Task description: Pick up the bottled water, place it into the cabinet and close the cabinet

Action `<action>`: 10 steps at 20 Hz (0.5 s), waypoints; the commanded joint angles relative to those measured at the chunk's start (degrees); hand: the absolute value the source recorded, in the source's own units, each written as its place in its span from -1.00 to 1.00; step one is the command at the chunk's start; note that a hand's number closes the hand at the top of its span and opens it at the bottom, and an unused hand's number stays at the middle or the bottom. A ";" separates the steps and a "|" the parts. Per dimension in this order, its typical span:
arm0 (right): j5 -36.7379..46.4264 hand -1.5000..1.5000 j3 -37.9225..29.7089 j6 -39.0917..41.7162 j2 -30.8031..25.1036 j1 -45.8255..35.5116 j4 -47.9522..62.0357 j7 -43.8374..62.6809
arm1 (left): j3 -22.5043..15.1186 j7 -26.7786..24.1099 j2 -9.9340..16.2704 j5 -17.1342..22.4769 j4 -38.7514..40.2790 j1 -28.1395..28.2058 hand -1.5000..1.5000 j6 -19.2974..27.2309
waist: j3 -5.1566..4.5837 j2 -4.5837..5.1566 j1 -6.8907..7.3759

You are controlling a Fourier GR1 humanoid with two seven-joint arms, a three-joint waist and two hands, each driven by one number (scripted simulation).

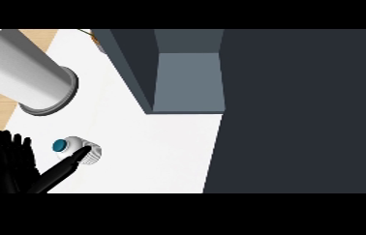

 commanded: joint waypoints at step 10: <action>3.39 -1.00 -0.27 -0.66 -4.34 3.32 -8.24 1.41 | -0.37 -16.29 -0.50 8.57 19.57 -3.85 -1.00 -2.54 | 0.02 0.02 -0.05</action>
